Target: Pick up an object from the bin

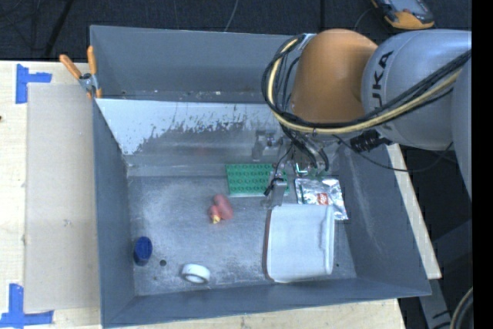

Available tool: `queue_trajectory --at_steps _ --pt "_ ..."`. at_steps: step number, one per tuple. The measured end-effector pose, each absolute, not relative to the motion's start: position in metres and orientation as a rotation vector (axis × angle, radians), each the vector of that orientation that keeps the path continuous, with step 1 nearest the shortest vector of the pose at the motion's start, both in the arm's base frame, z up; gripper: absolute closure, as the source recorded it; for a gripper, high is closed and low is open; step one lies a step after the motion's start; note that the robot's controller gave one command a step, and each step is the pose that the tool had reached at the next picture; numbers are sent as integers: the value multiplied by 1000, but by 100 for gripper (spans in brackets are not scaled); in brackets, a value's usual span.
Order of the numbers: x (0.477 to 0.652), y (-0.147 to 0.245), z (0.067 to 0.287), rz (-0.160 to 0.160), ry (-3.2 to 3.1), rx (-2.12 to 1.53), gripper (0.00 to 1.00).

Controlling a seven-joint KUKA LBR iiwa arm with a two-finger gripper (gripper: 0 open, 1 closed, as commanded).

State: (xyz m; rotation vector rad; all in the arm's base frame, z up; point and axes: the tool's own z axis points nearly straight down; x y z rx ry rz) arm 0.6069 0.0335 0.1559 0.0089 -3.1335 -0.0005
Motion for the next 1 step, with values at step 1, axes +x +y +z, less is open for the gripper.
queue_trajectory --at_steps 1 --pt "615 19 66 0 -3132 201 0"
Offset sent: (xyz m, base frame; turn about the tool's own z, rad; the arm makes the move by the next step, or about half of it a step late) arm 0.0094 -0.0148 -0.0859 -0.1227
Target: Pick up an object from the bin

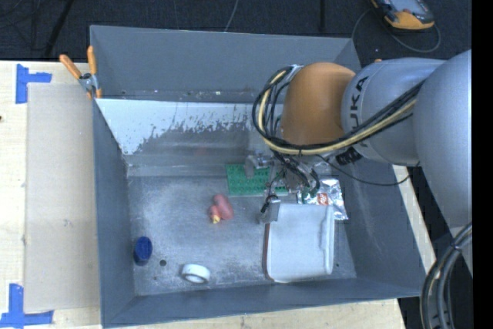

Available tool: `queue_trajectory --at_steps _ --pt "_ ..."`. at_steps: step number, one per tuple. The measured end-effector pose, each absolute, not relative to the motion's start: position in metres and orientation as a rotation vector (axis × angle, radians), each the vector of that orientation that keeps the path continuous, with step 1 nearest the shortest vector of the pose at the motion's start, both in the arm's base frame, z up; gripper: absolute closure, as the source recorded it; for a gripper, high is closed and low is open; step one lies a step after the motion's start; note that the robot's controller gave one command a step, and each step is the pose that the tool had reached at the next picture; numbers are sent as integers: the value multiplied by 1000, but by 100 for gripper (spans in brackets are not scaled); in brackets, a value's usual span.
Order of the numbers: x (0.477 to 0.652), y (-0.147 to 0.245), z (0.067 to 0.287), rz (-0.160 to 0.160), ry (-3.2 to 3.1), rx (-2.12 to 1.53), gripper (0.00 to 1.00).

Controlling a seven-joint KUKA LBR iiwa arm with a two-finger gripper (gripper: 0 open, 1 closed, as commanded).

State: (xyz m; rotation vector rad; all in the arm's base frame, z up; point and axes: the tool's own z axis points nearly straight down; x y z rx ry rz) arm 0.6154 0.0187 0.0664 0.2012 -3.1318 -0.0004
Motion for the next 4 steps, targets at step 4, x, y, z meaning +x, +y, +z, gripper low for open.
queue_trajectory --at_steps 4 --pt "606 -38 70 -3 -3116 -401 0"
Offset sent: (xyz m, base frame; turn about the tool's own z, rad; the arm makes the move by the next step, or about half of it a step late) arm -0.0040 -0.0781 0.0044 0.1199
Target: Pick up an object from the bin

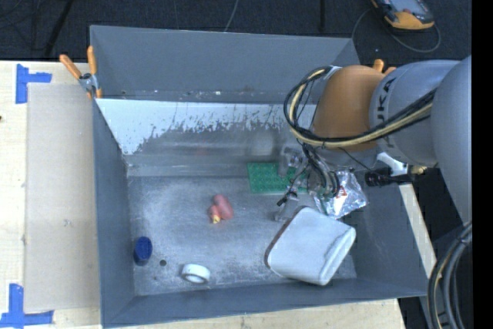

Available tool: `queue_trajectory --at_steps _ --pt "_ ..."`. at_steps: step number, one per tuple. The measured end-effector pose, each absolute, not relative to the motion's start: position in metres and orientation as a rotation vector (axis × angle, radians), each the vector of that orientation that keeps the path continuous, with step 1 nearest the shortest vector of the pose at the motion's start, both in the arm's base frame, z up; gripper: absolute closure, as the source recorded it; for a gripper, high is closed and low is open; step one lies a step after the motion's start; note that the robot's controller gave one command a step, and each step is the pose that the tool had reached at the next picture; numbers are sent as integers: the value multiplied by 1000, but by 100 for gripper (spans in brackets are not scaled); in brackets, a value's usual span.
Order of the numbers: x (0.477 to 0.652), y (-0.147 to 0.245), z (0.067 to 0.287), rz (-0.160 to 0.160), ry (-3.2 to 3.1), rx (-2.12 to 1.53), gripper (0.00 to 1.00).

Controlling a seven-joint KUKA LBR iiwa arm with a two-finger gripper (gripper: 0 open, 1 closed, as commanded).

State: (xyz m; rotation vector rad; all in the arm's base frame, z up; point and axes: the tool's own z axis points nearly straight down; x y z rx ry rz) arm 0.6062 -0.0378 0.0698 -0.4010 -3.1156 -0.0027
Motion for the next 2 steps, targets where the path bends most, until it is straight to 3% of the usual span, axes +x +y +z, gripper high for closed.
queue_trajectory --at_steps 1,2 --pt "598 -146 80 6 -3104 -498 0" --pt "563 -158 70 -4 -3098 -533 0"
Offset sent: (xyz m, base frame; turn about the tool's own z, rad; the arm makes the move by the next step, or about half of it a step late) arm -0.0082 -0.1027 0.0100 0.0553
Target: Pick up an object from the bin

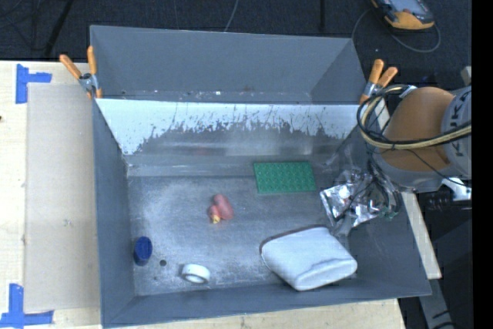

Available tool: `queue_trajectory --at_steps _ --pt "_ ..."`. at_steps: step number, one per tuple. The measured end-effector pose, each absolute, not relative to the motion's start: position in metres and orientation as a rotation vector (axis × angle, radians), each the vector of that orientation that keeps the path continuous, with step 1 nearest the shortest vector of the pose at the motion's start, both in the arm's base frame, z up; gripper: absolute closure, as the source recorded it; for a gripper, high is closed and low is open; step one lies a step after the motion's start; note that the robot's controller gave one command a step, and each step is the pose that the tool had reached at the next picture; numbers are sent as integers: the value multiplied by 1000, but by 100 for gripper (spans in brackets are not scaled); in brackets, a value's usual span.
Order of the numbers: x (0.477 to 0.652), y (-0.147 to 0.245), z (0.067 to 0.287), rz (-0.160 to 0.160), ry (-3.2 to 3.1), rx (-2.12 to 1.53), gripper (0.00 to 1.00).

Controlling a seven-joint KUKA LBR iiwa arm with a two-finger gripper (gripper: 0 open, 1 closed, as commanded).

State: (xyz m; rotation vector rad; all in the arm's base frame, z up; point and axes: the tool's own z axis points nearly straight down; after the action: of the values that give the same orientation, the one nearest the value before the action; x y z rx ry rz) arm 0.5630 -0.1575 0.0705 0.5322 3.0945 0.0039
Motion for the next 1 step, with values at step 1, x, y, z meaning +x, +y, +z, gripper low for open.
queue_trajectory --at_steps 1 --pt "563 -158 70 1 3096 529 100"
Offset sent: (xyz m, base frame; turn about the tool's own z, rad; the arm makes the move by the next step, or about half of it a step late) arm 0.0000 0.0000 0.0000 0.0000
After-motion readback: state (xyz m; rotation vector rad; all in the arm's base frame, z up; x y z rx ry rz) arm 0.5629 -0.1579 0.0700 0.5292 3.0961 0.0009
